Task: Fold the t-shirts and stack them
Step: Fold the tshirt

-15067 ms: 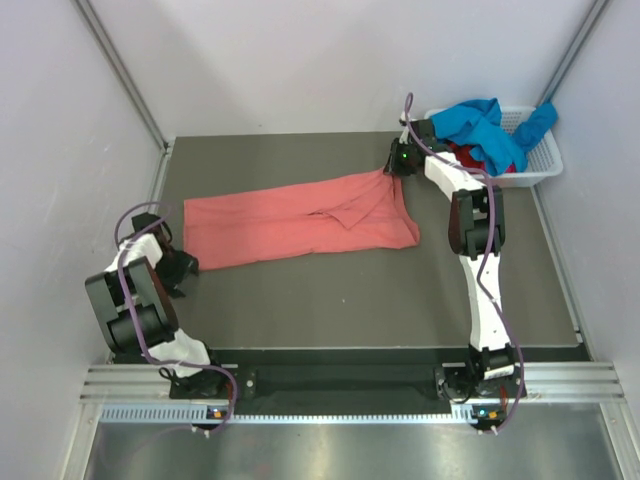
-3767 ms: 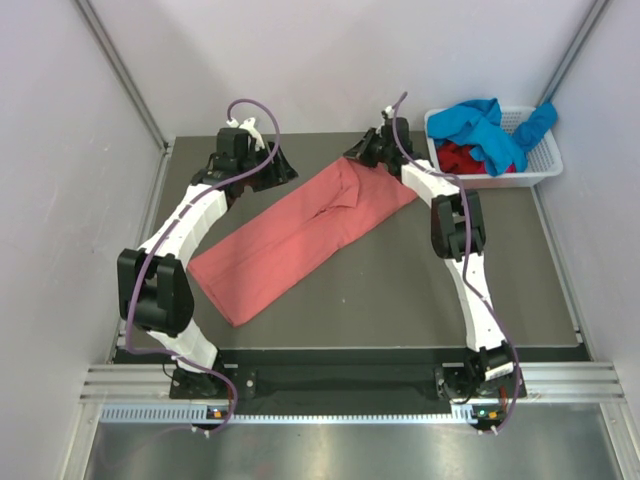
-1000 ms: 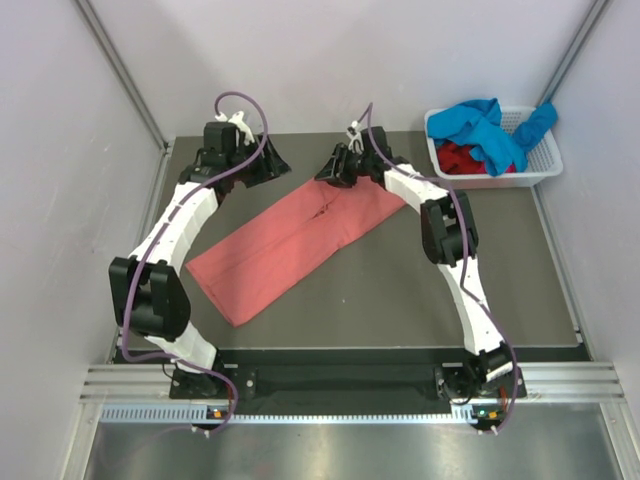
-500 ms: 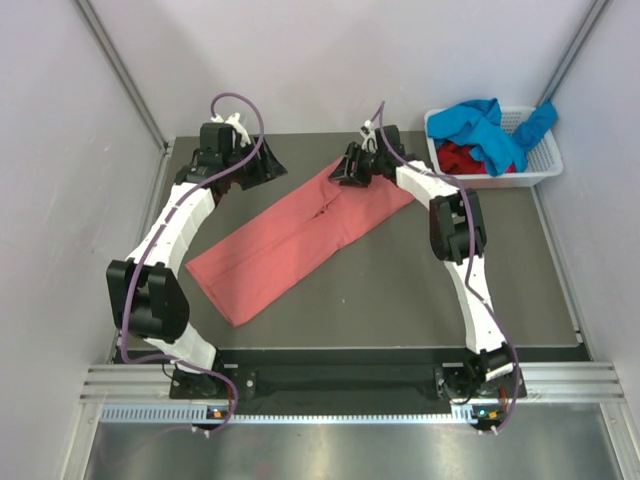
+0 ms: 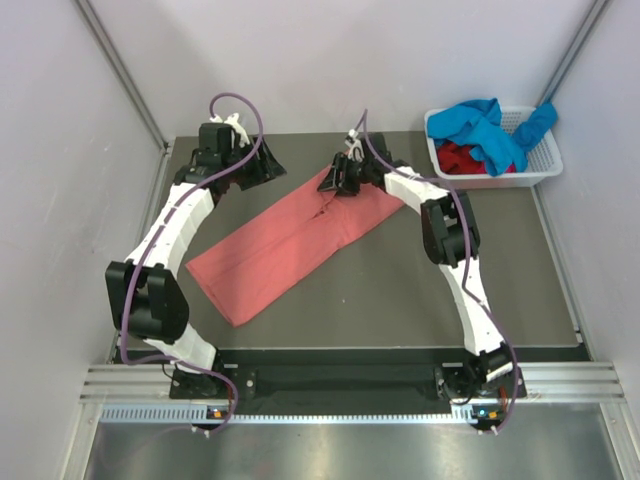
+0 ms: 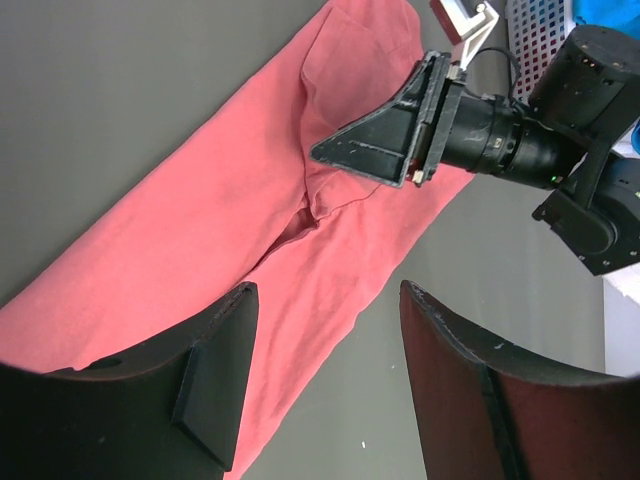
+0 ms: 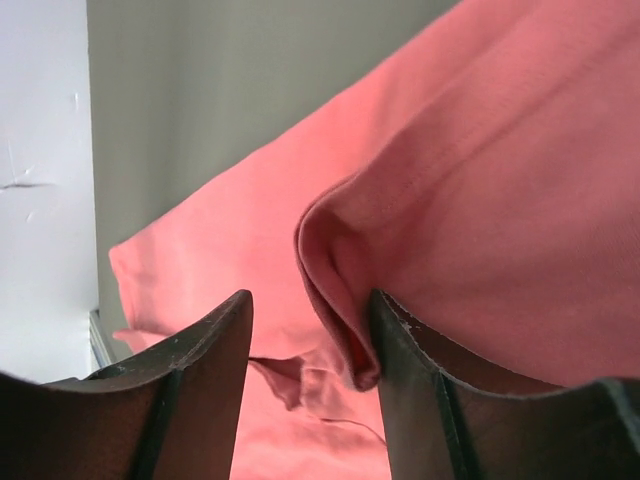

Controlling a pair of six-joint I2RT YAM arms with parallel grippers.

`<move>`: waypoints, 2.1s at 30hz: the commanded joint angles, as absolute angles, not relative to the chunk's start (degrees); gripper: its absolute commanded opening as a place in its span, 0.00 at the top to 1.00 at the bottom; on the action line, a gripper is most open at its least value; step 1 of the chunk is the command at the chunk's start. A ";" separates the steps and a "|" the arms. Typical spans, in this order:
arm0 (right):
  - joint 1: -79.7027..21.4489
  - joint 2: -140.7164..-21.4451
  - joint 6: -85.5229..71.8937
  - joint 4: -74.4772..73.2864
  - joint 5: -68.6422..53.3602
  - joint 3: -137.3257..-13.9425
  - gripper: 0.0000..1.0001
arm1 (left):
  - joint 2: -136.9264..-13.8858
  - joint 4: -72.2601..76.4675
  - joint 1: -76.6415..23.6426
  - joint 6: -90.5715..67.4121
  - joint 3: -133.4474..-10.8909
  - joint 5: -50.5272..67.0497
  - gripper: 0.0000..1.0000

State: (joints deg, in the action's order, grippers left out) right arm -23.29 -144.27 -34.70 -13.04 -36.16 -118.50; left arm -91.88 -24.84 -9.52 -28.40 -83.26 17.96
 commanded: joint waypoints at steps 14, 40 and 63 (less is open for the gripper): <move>-27.43 -141.34 -43.16 -4.73 -37.10 -121.48 0.45 | -88.33 -28.82 -9.05 -27.42 -87.62 17.58 0.36; -10.20 -120.06 -21.19 -27.24 -16.54 -103.45 0.45 | -111.26 -7.91 -18.63 -40.77 -87.78 16.97 0.33; -8.70 -125.25 -21.53 -38.85 -6.42 -108.64 0.50 | -122.79 -23.46 -20.13 -46.32 -100.20 4.66 0.42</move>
